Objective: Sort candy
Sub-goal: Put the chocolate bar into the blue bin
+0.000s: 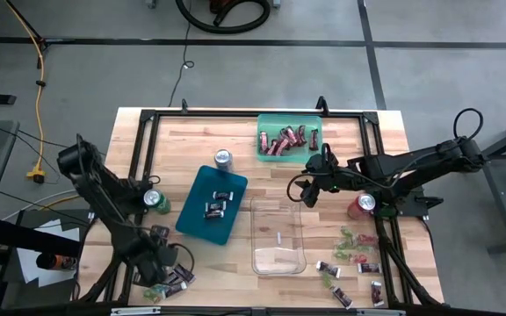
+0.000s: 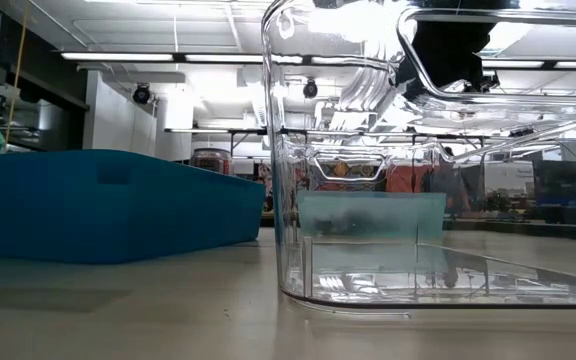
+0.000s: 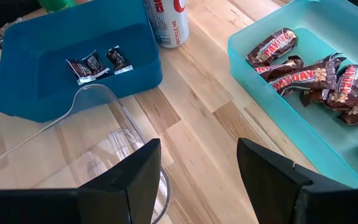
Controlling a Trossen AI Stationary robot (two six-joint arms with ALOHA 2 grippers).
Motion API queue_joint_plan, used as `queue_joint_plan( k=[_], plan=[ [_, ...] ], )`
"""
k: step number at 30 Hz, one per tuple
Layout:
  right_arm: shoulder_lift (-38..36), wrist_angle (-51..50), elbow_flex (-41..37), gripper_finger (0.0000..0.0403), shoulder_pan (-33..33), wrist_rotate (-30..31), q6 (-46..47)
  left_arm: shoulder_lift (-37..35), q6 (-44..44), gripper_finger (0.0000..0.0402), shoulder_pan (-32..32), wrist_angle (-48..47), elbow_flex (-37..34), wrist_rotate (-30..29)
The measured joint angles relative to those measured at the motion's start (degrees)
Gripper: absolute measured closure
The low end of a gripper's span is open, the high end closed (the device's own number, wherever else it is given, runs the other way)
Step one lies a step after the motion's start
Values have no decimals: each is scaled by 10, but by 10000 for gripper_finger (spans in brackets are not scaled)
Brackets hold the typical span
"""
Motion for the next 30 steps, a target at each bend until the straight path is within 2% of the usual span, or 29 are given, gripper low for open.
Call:
queue_joint_plan(
  k=[6,11,13,15,20,25,27,30],
  plan=[
    [0,0,0,197,0,-1,0,58,-31,175,0,45,0,1],
    [0,0,0,197,0,-1,0,86,-33,180,0,41,3,0],
    [0,0,0,197,0,-1,0,90,-36,198,0,38,3,-1],
    [0,0,0,197,0,-1,0,89,-47,234,2,38,3,-2],
    [0,-2,0,197,0,-1,0,69,-81,367,3,45,1,2],
    [0,-7,0,197,0,0,0,35,-141,373,2,54,-2,-12],
    [0,-10,0,197,0,1,0,17,-147,397,2,55,-1,-15],
    [0,-9,0,197,0,1,-3,-21,-149,395,5,56,-1,-19]
  ],
)
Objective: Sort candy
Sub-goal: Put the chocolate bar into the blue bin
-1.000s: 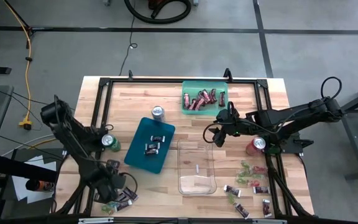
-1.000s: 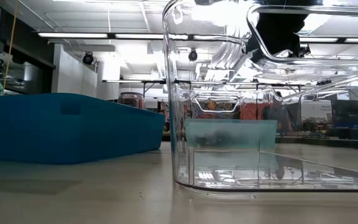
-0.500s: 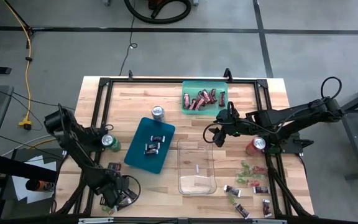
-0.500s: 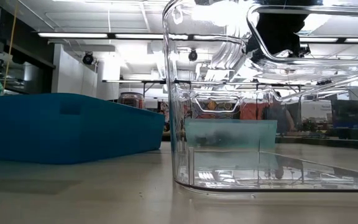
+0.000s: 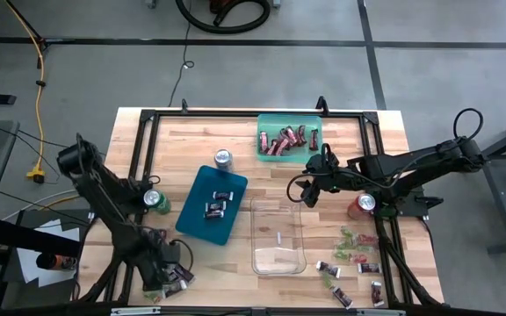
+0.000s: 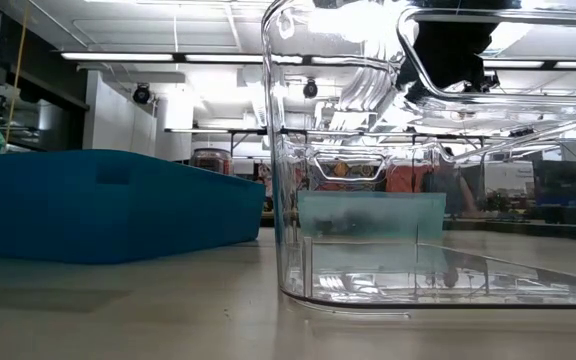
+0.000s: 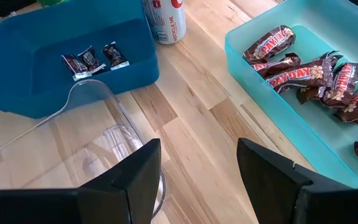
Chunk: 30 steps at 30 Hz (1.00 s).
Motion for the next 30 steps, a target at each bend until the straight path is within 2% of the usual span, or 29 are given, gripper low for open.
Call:
queue_joint_plan(
  k=[4,7,12,15,19,25,30],
  plan=[
    [0,0,0,197,0,0,0,-78,0,396,16,-3,0,-21],
    [0,0,0,197,0,0,-2,-147,3,398,41,-5,0,-80],
    [0,0,0,197,0,0,-2,-246,34,399,113,-4,1,-177],
    [0,0,0,197,0,0,-2,-286,70,400,164,11,1,-194],
    [0,1,0,197,0,0,-2,-309,144,401,223,20,23,-201],
    [0,1,0,197,0,5,-2,-302,280,401,298,34,68,-213],
    [0,1,0,197,0,6,0,-301,333,401,342,25,71,-210]
  ],
)
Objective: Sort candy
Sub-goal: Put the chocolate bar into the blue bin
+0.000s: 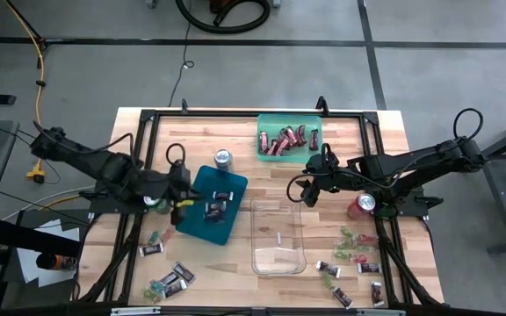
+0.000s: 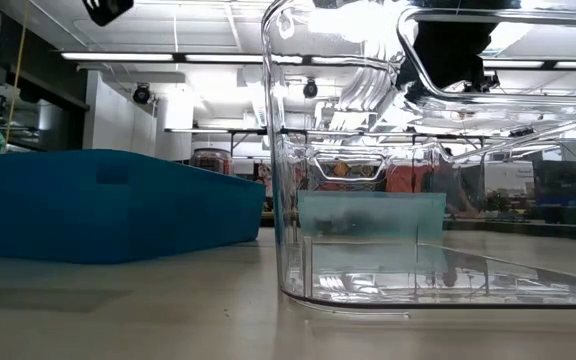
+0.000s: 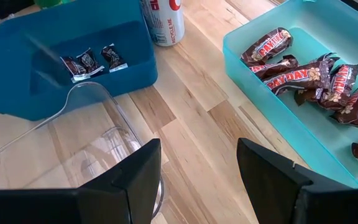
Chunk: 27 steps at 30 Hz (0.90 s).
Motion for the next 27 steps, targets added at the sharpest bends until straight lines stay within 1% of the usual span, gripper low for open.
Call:
queue_joint_plan(
  k=[4,7,10,13,16,20,22,24,27],
  plan=[
    [0,0,0,197,0,1,0,3,17,401,19,-2,0,27],
    [0,0,0,197,0,1,0,11,23,401,22,-2,0,39],
    [0,0,0,197,0,1,0,18,11,401,20,-3,0,48],
    [0,0,0,197,0,1,0,21,-4,401,12,-4,0,78],
    [-1,1,0,197,0,-9,3,21,-18,401,4,1,0,84],
    [-14,-28,30,197,0,-79,-11,21,-12,401,5,40,0,82],
    [-22,-55,58,197,3,-117,-9,21,17,401,12,72,0,81],
    [-25,-76,82,197,11,-175,8,23,57,401,27,105,0,71],
    [-25,-74,100,197,40,-276,65,28,83,401,58,151,0,23]
  ],
)
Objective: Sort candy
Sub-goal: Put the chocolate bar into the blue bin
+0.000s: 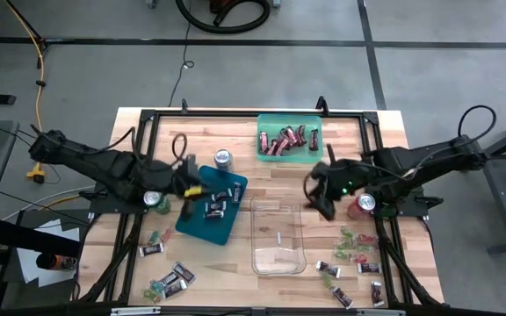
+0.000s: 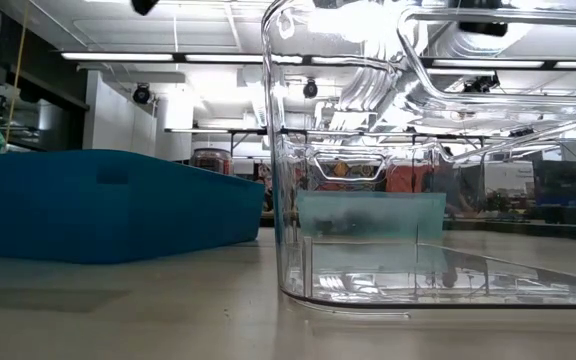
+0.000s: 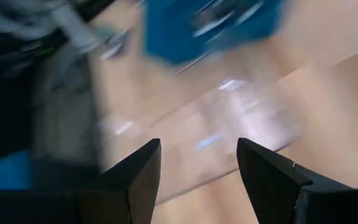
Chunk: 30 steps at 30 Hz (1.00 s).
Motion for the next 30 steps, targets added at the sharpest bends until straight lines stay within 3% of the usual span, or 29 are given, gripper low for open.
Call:
queue_joint_plan(
  k=[3,11,15,20,30],
  plan=[
    [7,1,-4,197,59,-51,79,1,1,401,29,35,0,-27],
    [62,-33,-25,197,278,-67,323,1,42,401,62,49,0,-28],
    [111,-35,-25,197,355,-85,445,1,51,401,75,49,0,-26],
    [190,2,-26,197,394,-115,570,1,52,401,87,48,0,3],
    [338,87,-22,197,396,-131,675,1,71,401,89,46,0,7]
  ],
)
